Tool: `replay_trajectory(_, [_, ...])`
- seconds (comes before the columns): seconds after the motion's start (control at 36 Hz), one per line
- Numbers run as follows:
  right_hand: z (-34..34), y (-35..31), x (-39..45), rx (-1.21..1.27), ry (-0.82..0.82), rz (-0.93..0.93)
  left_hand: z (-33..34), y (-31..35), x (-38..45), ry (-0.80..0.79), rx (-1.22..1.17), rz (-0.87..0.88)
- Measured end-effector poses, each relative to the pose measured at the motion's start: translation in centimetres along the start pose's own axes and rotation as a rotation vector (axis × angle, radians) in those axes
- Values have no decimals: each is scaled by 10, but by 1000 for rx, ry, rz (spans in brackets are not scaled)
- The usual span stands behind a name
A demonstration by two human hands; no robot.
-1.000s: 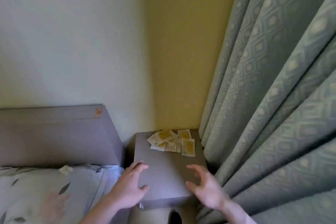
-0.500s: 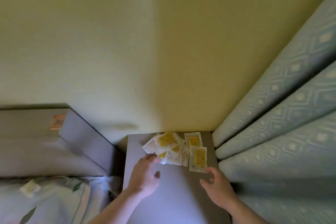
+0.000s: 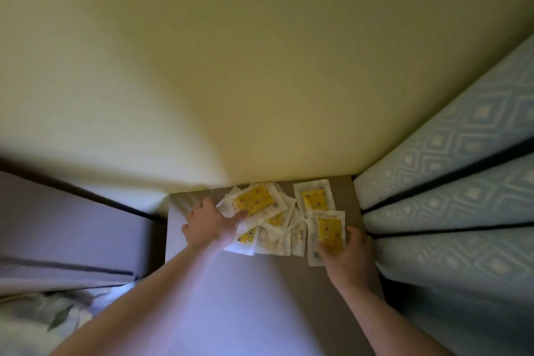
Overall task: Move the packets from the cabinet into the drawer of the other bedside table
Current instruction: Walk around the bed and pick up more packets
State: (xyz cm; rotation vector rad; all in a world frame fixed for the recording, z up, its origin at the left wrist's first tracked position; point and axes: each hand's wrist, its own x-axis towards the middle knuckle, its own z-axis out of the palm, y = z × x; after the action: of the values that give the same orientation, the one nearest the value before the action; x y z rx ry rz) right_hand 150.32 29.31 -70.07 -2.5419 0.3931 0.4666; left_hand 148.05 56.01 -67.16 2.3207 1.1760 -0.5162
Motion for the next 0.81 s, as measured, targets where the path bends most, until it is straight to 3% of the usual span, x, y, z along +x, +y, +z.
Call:
replay_trajectory(0.11, [8, 5, 4, 32, 8, 16, 7, 5, 8, 32, -42, 7])
replay_trajectory(0.22, [0, 4, 5, 109, -133, 58, 5, 8, 9, 71, -130, 19])
replay_trajectory(0.44, [-19, 7, 8, 134, -130, -142, -15, -9, -11, -75, -423, 25])
replay_trajectory(0.61, [-23, -27, 42, 110, -155, -184, -30, -36, -32, -203, -495, 287])
replay_trajectory(0.81, [-10, -45, 60, 160, -247, -39, -26, -20, -14, -298, -282, 518])
